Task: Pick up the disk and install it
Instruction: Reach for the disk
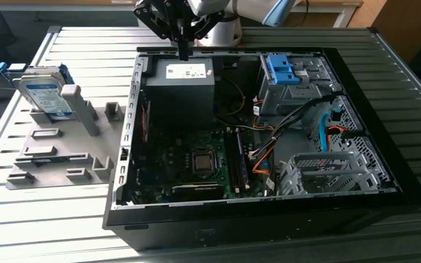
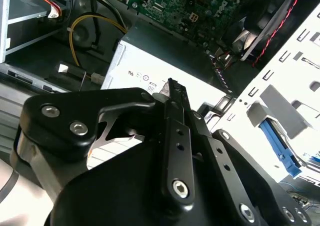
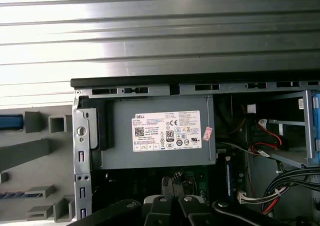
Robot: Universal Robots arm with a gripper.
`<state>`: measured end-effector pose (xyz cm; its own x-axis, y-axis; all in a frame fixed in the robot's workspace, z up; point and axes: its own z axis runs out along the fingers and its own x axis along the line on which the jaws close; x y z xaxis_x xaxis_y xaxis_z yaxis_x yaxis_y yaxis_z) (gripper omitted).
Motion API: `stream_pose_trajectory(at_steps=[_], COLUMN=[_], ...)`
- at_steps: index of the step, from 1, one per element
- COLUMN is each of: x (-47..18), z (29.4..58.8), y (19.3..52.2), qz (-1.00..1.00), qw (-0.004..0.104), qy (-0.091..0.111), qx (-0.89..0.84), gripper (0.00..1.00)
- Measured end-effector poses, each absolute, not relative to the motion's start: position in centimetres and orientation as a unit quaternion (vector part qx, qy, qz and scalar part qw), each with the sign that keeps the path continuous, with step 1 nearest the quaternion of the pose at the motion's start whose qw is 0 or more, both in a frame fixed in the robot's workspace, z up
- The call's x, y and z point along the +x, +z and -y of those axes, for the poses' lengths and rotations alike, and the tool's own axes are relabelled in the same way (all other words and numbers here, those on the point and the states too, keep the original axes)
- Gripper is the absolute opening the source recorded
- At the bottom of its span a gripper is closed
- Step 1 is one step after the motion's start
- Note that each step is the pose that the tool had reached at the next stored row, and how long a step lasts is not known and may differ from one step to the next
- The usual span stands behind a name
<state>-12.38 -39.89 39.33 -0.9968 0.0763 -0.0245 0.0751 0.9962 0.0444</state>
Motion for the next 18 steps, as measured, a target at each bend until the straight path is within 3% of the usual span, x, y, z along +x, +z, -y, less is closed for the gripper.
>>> stream_pose_trajectory(at_steps=[18], x=[-12.7], z=[39.9], y=[39.27], qz=[-0.999], qw=[0.013], qy=[0.022], qx=[0.038], gripper=[0.11])
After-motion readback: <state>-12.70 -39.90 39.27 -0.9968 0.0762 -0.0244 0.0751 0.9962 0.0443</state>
